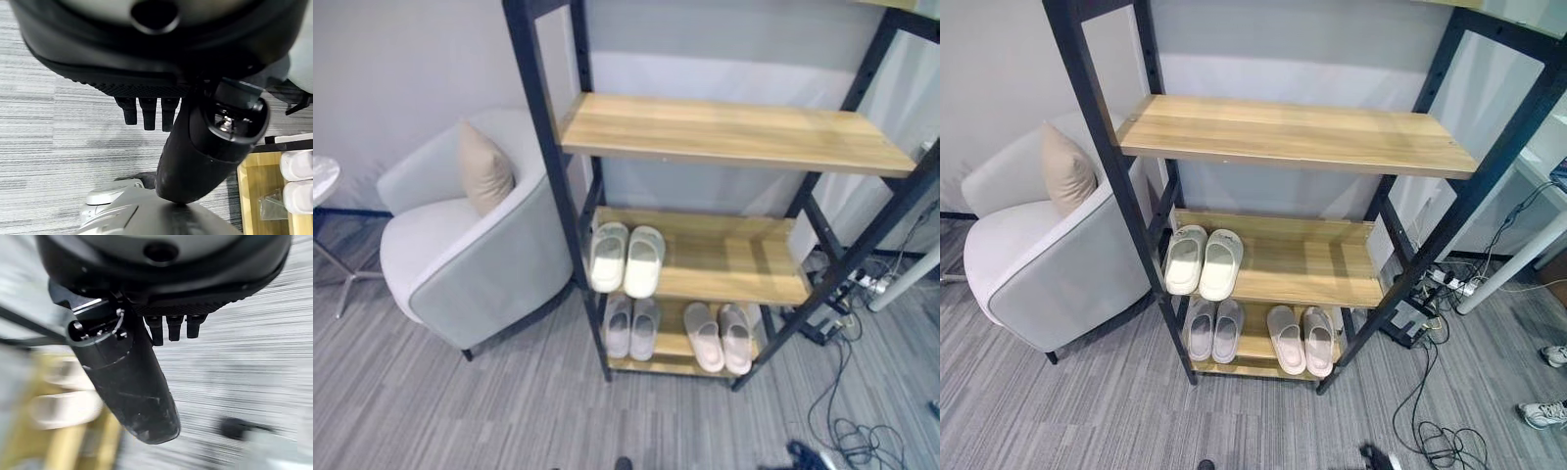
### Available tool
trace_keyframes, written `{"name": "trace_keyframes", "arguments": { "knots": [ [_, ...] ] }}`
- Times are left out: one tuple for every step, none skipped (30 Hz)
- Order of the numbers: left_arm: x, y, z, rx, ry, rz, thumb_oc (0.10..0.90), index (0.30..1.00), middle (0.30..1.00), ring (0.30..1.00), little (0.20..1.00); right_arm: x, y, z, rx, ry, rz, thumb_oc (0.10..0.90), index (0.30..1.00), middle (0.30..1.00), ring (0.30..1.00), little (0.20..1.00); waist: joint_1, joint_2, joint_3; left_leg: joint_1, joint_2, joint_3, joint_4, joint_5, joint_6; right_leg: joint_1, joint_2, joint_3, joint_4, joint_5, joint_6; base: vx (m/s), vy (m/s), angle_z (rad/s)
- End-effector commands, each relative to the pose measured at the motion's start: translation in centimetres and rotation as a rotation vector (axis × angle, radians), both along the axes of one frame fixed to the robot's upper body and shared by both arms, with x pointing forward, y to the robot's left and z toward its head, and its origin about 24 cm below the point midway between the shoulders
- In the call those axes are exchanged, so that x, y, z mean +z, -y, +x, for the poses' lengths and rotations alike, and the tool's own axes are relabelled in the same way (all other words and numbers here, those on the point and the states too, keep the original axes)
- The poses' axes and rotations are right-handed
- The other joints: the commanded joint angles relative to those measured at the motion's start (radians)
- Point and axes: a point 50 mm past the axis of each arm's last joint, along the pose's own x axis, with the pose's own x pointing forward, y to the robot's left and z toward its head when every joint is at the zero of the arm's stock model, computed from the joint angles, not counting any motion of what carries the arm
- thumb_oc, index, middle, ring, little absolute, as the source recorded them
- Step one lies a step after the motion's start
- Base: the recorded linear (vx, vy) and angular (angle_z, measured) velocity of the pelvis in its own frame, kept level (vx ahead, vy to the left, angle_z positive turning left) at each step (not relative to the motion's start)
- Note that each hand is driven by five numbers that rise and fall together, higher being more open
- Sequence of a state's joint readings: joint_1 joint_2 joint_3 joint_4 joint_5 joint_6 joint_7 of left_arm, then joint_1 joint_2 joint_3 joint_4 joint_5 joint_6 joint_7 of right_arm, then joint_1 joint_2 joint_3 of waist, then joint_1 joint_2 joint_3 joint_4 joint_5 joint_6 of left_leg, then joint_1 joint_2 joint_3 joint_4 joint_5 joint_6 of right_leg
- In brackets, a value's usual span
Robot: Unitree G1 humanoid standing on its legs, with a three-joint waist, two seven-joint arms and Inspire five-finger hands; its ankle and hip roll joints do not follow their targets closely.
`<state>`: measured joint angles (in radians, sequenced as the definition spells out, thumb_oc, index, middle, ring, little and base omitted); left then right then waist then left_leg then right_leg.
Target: Arrange the slippers neatly on the shoe rack.
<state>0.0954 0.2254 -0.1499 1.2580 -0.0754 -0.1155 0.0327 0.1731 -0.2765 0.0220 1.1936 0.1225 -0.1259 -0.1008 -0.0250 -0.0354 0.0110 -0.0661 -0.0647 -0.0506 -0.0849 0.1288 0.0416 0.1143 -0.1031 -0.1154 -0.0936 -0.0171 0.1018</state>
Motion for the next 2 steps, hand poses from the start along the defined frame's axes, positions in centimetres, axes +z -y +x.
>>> {"name": "trace_keyframes", "arguments": {
  "knots": [
    [0.22, 1.86, 3.49, -0.045, 0.098, -0.052, 0.800, 0.900, 0.900, 0.900, 0.900, 0.69, 2.23, 1.35, -0.070, 0.015, -0.080, 0.800, 0.900, 0.900, 0.900, 0.900, 0.026, 0.028, 0.002, 0.083, 0.043, 0.006, -0.002, -0.141, -0.043, -0.044, 0.026, -0.024, 0.036, -0.029, -0.005, 0.00, -0.053, 0.01],
    [0.25, 1.97, 3.72, -0.060, 0.102, -0.048, 0.800, 0.900, 0.900, 0.900, 0.900, 0.48, 2.18, 0.49, -0.091, -0.025, -0.073, 0.800, 0.900, 0.900, 0.900, 0.900, 0.025, 0.028, 0.002, 0.083, 0.043, 0.005, -0.002, -0.140, -0.043, -0.042, 0.026, -0.026, 0.034, -0.029, -0.006, 0.00, 0.000, 0.00]
  ]
}}
